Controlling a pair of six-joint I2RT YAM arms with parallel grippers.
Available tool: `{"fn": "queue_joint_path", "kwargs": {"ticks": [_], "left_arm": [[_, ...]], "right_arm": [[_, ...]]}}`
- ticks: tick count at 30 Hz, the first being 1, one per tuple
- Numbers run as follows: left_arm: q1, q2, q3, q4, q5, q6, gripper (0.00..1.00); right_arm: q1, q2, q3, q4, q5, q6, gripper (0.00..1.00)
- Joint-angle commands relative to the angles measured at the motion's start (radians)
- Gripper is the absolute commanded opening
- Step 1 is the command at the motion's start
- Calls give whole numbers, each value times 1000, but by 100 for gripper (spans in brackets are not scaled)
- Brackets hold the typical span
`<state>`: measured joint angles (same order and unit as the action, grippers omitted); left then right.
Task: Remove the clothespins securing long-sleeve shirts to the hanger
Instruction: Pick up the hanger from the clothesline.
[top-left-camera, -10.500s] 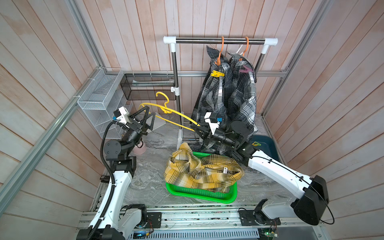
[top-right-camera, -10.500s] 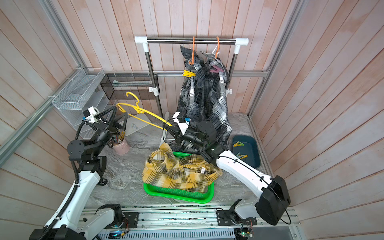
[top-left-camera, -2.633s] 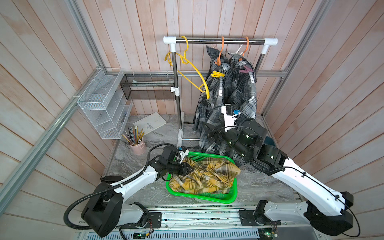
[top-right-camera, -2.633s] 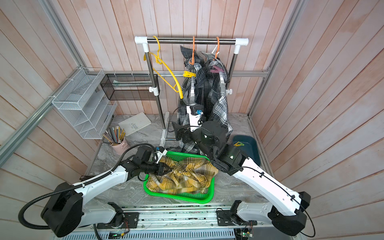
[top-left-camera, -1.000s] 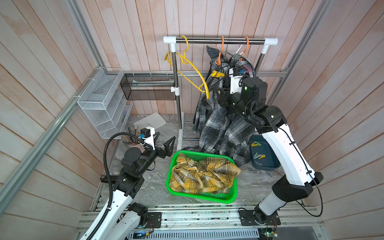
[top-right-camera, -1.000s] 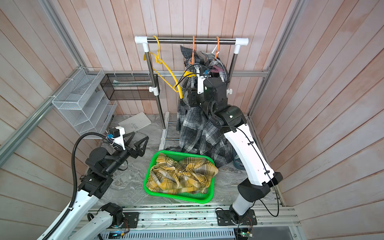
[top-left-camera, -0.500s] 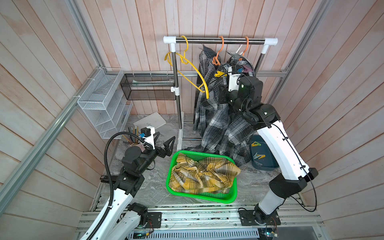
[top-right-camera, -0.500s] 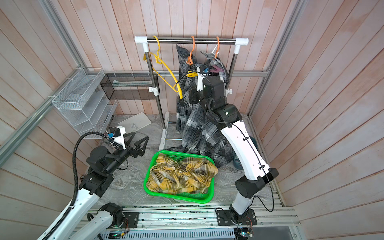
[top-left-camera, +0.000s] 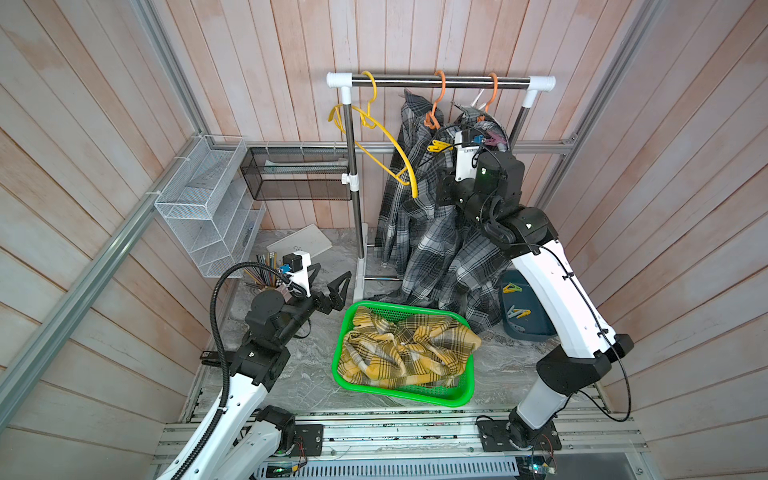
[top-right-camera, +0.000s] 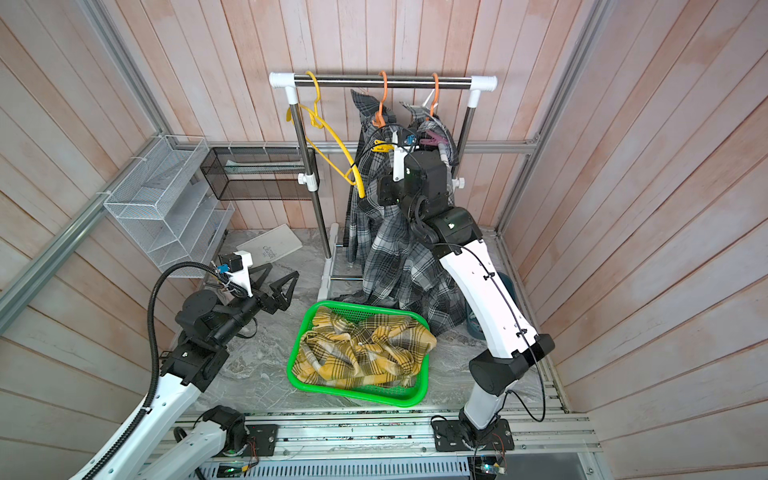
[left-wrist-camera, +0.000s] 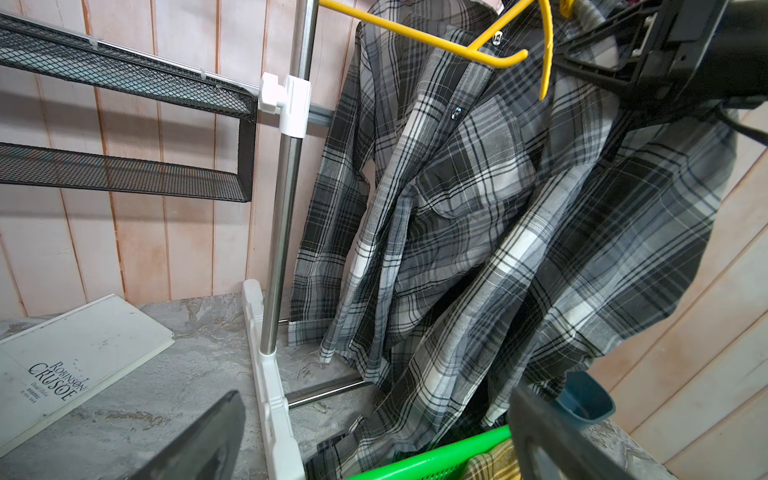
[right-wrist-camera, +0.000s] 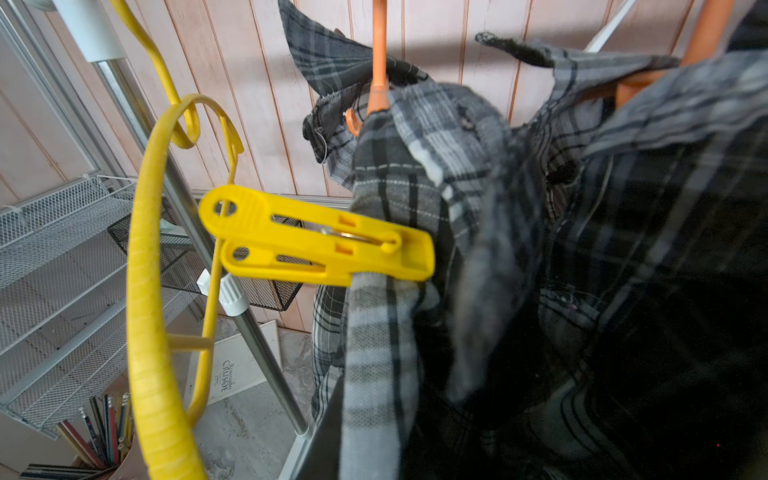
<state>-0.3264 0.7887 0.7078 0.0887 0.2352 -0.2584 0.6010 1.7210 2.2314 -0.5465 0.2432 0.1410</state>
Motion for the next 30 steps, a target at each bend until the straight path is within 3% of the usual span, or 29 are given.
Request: {"fn": "queue_joint_path", "kwargs": {"ticks": [1, 30], "left_arm": [[6, 9, 12, 38, 23, -12, 100], [7, 45, 14, 75, 50, -42, 100]], "right_arm": [[-4, -36, 31, 96, 21, -25, 0], [2, -105, 22, 204, 8, -105, 0]]}}
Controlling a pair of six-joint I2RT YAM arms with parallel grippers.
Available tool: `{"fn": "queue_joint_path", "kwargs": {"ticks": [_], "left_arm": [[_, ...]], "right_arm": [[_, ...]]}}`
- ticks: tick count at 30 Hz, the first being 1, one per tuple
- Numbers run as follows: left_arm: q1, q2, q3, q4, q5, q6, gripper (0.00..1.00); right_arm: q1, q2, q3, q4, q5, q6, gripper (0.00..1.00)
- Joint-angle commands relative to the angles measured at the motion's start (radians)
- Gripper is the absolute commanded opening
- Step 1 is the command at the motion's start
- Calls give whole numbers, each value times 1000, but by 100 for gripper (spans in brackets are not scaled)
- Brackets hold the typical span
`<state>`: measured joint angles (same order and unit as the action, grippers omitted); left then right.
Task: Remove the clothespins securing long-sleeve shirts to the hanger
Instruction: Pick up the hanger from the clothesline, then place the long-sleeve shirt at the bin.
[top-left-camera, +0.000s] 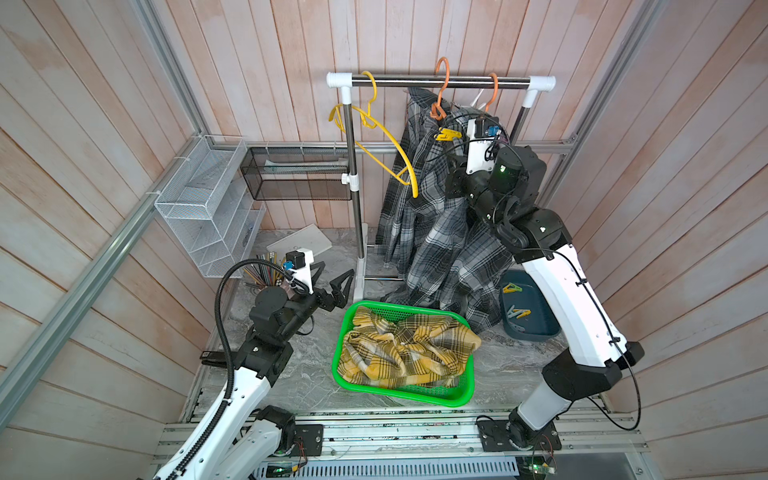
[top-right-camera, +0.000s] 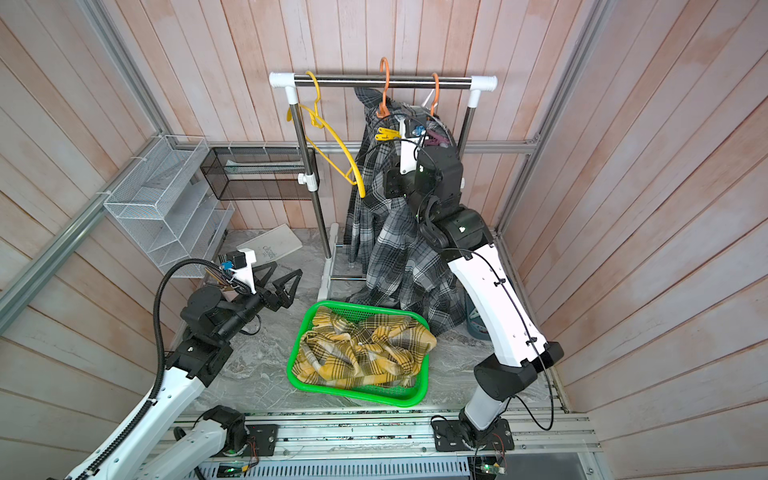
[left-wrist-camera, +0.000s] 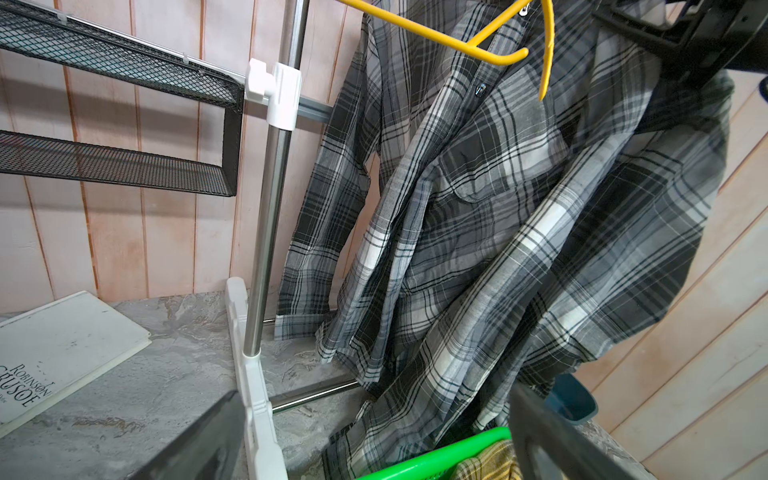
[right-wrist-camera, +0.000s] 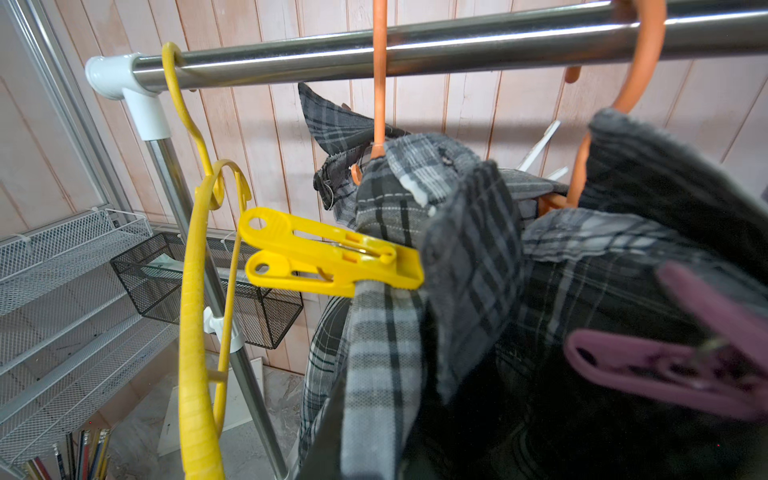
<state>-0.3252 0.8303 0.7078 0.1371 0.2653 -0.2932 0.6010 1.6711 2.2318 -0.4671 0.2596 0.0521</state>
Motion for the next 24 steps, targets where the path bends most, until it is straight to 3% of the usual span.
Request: {"fn": "queue_joint_path", "kwargs": {"ticks": [1, 11, 24], "left_arm": [[7, 5, 13, 27, 20, -8, 100], [8, 6, 12, 31, 22, -12, 100], [8, 3, 12, 29, 19, -20, 100]], "right_arm": [[0, -61, 17, 129, -13, -19, 0], [15, -122, -65, 155, -13, -29, 0], [58, -309, -423, 236, 3, -27, 0]]}}
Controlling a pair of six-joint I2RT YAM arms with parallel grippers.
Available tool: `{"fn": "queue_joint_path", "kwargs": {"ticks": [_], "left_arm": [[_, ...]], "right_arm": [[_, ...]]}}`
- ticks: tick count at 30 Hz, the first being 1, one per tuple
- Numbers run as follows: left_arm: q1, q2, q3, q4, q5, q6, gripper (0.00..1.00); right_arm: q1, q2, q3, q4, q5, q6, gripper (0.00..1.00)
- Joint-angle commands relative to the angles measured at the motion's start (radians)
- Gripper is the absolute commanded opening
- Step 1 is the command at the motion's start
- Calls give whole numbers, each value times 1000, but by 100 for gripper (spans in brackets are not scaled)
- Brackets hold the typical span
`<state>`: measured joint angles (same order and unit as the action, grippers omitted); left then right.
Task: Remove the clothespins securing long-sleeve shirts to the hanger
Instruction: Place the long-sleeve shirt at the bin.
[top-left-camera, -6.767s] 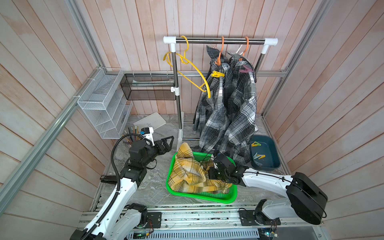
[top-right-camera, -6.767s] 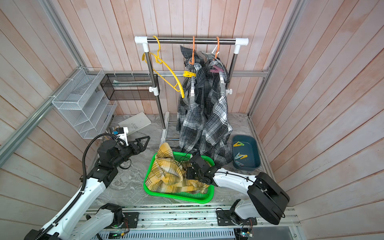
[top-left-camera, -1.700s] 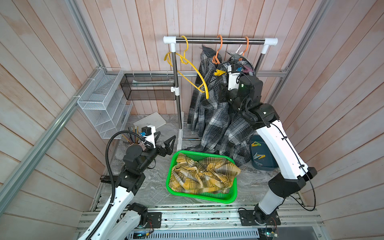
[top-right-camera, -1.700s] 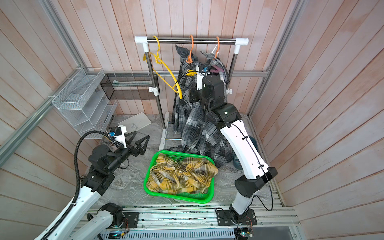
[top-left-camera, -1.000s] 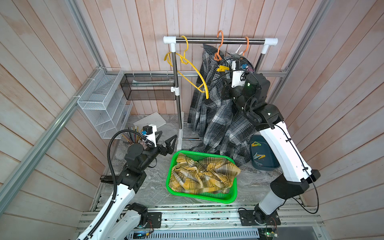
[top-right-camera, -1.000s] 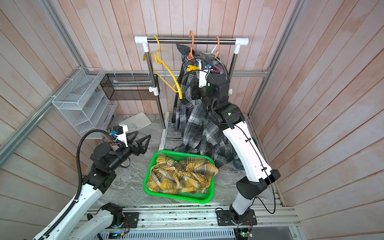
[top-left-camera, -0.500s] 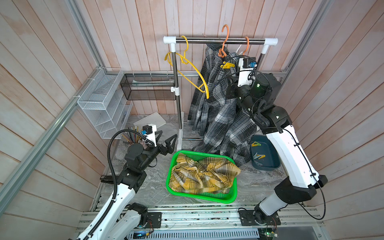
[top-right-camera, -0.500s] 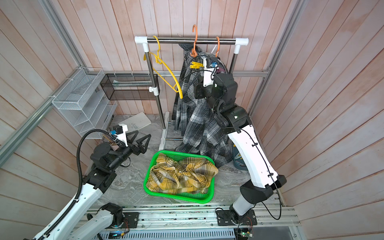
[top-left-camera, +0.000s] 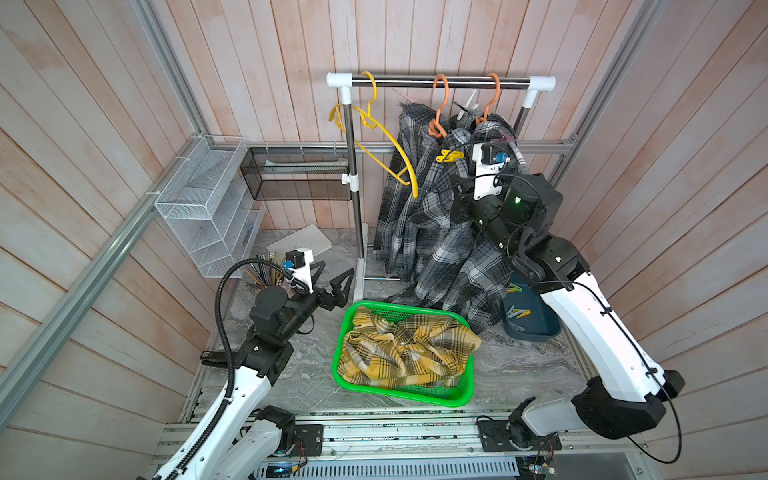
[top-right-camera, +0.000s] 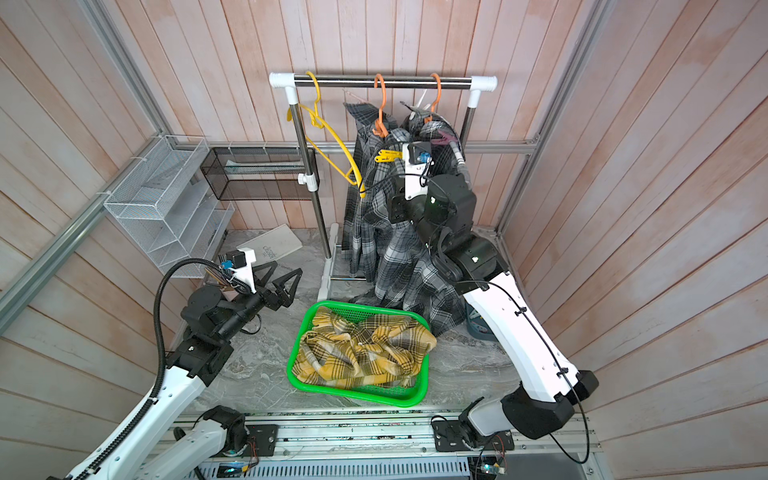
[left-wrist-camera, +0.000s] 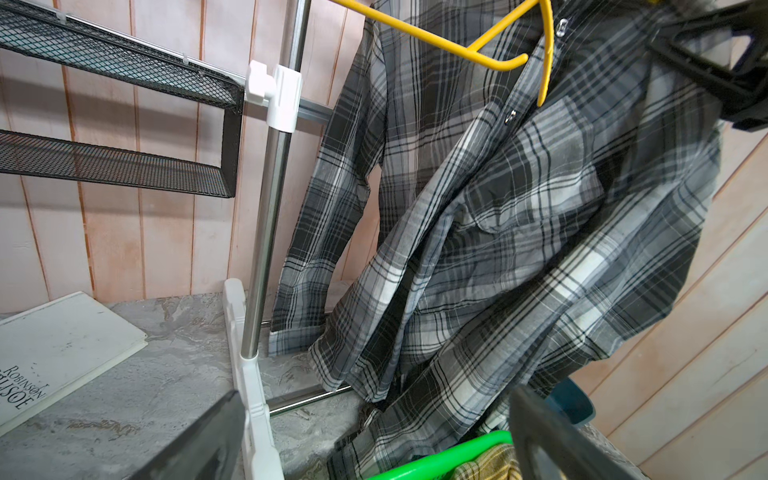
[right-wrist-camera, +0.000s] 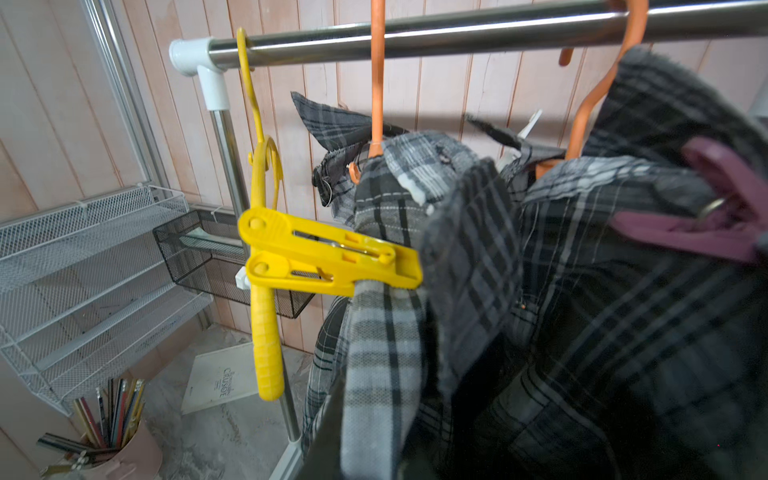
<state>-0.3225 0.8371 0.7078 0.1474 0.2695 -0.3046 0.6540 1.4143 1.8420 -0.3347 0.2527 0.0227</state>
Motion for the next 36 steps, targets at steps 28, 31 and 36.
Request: {"fn": "queue_joint_path", "kwargs": {"ticks": [28, 31, 36], "left_arm": [[284, -19, -75, 7, 74, -244, 100], [333, -5, -98, 26, 107, -291, 100], [410, 39, -136, 95, 205, -355, 100]], "right_arm": [[130, -147, -529, -32, -112, 73, 0], [154, -156, -538, -26, -157, 54, 0], [199, -158, -465, -8, -227, 22, 0]]}}
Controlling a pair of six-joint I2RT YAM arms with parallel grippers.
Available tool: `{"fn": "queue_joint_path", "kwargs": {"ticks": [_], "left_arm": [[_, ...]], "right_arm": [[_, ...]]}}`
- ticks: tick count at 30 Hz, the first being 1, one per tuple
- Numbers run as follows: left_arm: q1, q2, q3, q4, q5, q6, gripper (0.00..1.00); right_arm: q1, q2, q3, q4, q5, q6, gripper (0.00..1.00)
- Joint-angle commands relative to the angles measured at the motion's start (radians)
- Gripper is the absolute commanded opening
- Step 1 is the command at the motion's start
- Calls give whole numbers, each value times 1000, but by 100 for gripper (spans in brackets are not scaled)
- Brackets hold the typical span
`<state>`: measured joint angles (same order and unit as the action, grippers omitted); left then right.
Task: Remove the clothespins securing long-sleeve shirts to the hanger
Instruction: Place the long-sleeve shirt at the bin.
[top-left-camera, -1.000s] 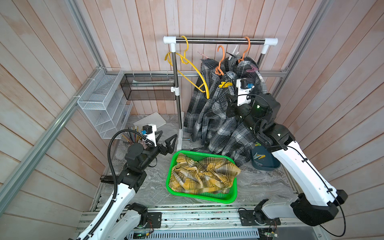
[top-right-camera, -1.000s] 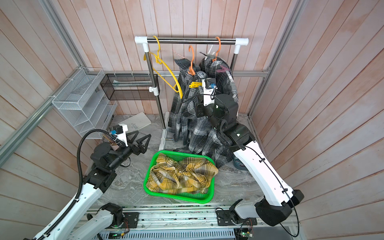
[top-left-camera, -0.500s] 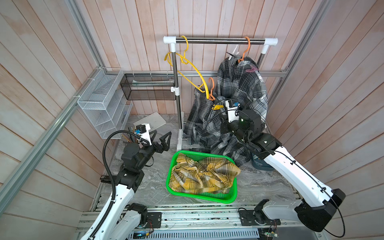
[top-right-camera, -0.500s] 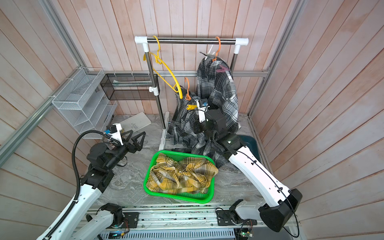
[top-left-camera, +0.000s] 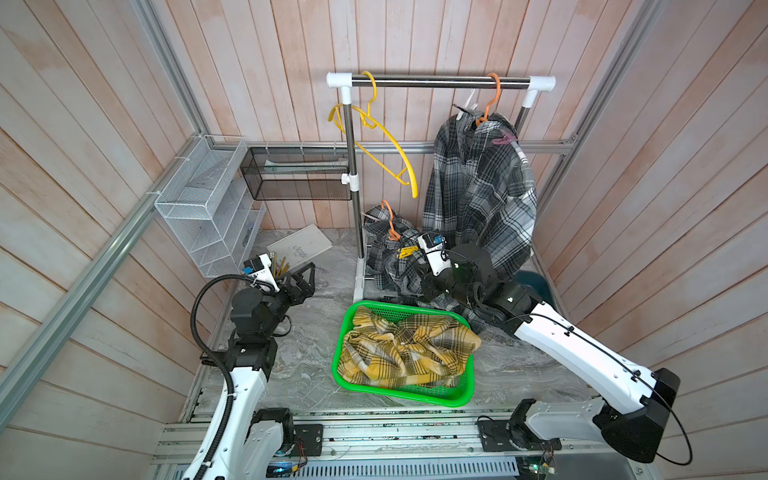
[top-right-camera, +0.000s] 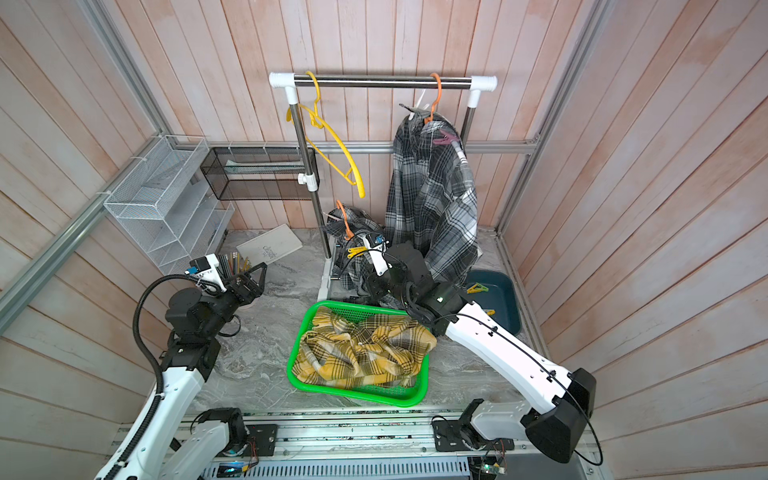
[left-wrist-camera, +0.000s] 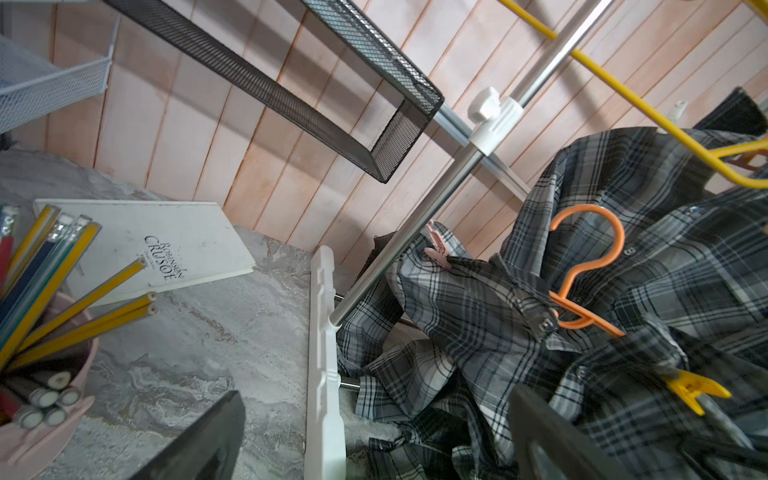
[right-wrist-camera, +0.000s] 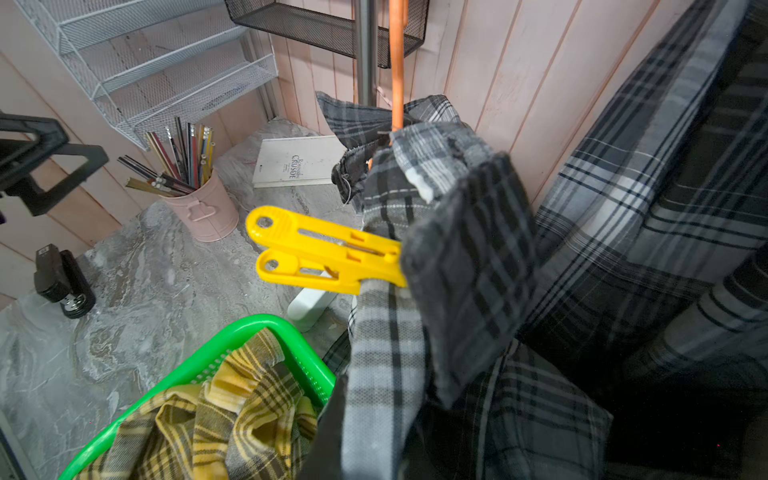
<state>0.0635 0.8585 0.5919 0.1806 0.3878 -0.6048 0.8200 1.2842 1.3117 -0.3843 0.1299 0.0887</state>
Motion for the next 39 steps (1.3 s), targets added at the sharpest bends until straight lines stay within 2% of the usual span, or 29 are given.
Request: {"fn": "queue_joint_path", "kwargs": {"ticks": [1, 5, 18, 24, 30, 39], "left_arm": [[25, 24, -17, 65, 94, -53, 100], [25, 51, -9, 71, 99, -30, 100], [28, 108, 10, 133, 105, 3, 100], [27, 208, 48, 252, 165, 49, 100], [26, 298, 61, 442, 205, 94, 100], [27, 503, 156, 629, 325, 146, 99]], "right_arm": [[39, -25, 86, 42, -119, -52, 0], [52, -6, 196, 41, -206, -93, 0], [67, 43, 495, -30, -285, -188, 0], [61, 117, 688, -61, -353, -230, 0], [-17, 191, 810, -57, -516, -172, 0], [-140, 208, 831, 15, -749, -56, 0]]}}
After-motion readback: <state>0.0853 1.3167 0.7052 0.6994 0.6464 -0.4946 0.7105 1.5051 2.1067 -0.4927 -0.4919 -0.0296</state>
